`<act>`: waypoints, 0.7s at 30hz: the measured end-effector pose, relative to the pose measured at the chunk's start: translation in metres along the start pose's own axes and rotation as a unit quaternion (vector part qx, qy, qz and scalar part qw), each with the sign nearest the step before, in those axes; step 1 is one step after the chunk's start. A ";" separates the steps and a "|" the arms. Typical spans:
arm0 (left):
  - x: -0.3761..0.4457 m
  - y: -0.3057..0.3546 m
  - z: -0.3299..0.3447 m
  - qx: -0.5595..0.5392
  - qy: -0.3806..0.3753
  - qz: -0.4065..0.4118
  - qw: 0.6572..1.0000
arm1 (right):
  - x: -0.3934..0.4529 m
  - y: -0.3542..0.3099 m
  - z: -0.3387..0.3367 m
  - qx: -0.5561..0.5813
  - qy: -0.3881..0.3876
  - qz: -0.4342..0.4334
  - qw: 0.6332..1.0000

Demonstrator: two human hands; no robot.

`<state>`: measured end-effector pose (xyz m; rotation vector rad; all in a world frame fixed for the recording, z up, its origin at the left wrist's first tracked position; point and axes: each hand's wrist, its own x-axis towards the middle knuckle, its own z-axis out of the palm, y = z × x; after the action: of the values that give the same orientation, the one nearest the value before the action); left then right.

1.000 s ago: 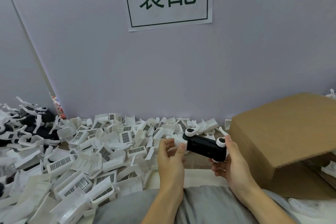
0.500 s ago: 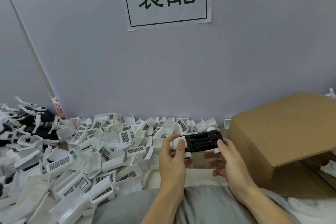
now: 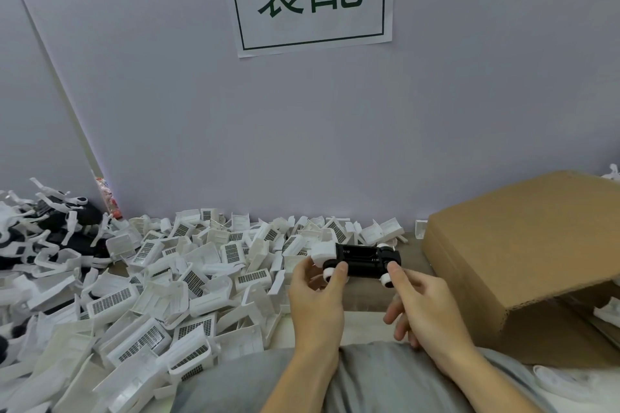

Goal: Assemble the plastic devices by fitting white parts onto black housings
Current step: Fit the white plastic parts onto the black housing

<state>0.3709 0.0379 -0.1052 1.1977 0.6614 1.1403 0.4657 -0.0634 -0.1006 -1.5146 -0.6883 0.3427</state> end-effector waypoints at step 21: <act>0.000 0.011 -0.001 -0.079 0.063 -0.044 0.994 | -0.002 0.008 0.004 -0.210 0.004 -0.230 0.950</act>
<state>0.3661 0.0379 -0.0950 0.9580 0.6998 1.1781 0.4638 -0.0610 -0.1088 -1.6899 -1.1301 -0.1777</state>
